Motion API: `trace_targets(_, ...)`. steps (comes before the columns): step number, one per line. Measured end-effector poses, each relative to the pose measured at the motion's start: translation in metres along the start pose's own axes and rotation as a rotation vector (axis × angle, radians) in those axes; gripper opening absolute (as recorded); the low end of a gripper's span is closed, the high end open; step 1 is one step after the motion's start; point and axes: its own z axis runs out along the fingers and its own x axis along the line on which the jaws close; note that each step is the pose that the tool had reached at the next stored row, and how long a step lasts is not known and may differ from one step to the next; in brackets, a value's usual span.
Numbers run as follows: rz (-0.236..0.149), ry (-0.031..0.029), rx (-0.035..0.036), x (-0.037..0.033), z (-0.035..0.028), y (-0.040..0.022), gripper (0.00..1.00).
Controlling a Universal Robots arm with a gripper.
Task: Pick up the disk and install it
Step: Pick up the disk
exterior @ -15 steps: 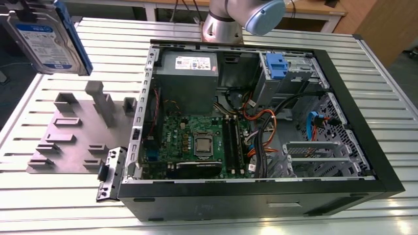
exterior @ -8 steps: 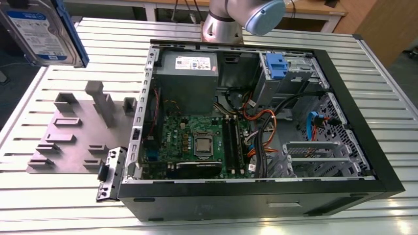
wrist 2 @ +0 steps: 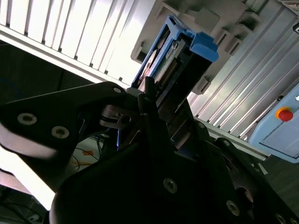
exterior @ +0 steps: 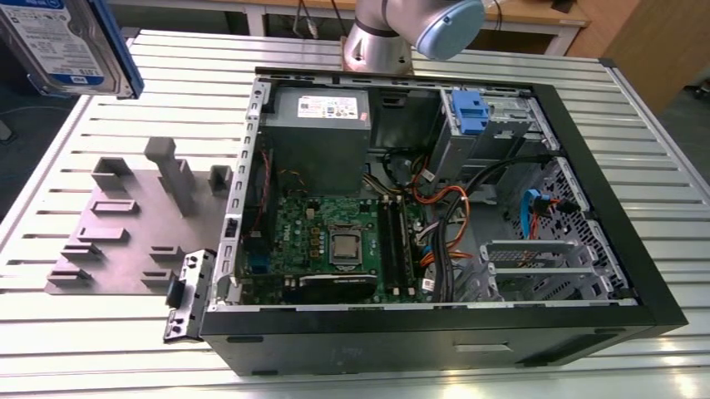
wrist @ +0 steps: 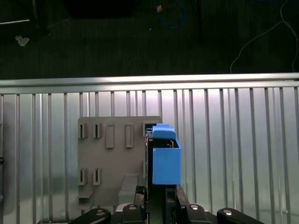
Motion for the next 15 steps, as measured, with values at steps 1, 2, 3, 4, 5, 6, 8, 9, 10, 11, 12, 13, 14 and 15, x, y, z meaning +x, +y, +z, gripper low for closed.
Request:
trace_targets(1, 0.000, 0.0000, 0.0000, 0.0000, -0.0003, 0.0000, 0.35)
trace_targets(2, 0.000, -0.0001, 0.0001, 0.0000, -0.0003, 0.0000, 0.35)
trace_targets(3, 0.000, 0.0000, 0.0001, 0.0000, -0.0003, 0.0000, 0.35)
trace_targets(4, 0.000, 0.0000, 0.0002, 0.0000, -0.0003, 0.0000, 0.35)
trace_targets(5, 0.000, 0.0000, 0.0001, 0.0000, -0.0004, 0.0000, 0.35)
trace_targets(6, 0.000, 0.0001, 0.0000, 0.0000, -0.0005, 0.0000, 0.35)
trace_targets(8, 0.000, 0.0000, 0.0000, 0.0000, -0.0005, 0.0000, 0.35)
trace_targets(9, 0.000, 0.0000, 0.0000, 0.0000, -0.0005, 0.0000, 0.35)
trace_targets(10, 0.000, 0.0001, 0.0000, 0.0000, -0.0006, 0.0000, 0.35)
trace_targets(11, 0.000, 0.0001, -0.0001, -0.0001, -0.0006, -0.0001, 0.35)
trace_targets(12, 0.000, 0.0001, -0.0002, -0.0002, -0.0007, -0.0005, 0.35)
trace_targets(13, 0.000, 0.0001, -0.0001, -0.0002, -0.0007, -0.0011, 0.35)
trace_targets(14, 0.000, 0.0000, 0.0000, -0.0001, -0.0006, -0.0018, 0.35)
trace_targets(15, 0.000, 0.0002, -0.0001, -0.0002, -0.0007, -0.0026, 0.35)
